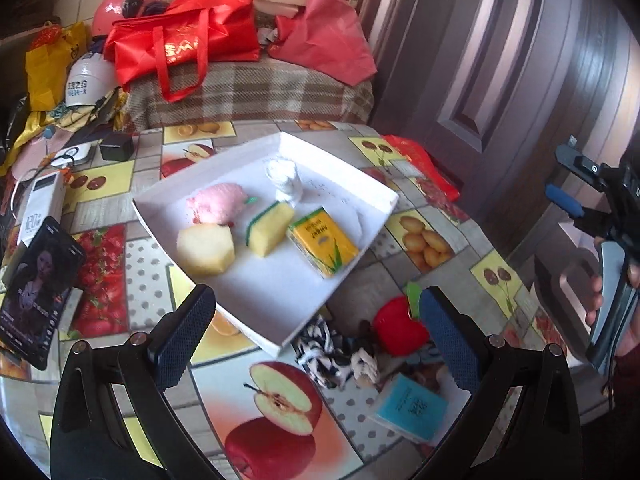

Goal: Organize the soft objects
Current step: 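Grasp the teal tissue pack with the left tool while the right tool grasps the white foam strip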

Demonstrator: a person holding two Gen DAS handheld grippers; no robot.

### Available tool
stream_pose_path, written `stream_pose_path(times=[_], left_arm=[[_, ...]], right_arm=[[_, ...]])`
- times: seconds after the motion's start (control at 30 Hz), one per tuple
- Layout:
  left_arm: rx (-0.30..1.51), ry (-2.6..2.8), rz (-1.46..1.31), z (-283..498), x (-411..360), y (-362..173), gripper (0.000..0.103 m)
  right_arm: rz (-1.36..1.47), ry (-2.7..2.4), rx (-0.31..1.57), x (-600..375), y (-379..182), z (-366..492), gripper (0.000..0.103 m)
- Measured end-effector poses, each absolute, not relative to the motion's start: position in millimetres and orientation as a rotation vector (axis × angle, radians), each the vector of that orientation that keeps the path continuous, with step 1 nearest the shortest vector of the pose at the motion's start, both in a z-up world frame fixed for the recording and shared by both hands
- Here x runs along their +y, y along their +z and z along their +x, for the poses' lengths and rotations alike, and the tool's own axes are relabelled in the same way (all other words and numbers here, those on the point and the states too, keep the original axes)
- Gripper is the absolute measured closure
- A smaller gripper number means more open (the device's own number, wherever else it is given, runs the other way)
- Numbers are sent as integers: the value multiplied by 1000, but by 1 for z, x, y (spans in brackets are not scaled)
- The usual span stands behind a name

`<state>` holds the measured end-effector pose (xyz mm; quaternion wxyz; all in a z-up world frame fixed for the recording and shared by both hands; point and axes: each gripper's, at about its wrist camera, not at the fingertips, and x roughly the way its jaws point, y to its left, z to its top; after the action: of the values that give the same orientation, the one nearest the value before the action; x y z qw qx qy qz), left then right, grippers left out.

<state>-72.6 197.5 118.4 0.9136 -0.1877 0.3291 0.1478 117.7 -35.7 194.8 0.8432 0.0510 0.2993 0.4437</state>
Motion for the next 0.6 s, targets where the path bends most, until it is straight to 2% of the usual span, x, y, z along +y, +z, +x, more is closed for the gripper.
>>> stream_pose_path(times=[0.2,0.33,0.47,0.6], left_arm=[[833,213,-336,-88,156,70,0],[881,244,-309,-105,146,55,0],[890,291,-364,-119,155,49,0],[883,262,-335,-114,151,52,0]], right_arm=[[-150,1002,820,-46,123,77,0],[-212,1046,941,-42,87,51,0],[-250,1072,951,-23,74,31,0],[-431,1035,963,-6,52,12,2]])
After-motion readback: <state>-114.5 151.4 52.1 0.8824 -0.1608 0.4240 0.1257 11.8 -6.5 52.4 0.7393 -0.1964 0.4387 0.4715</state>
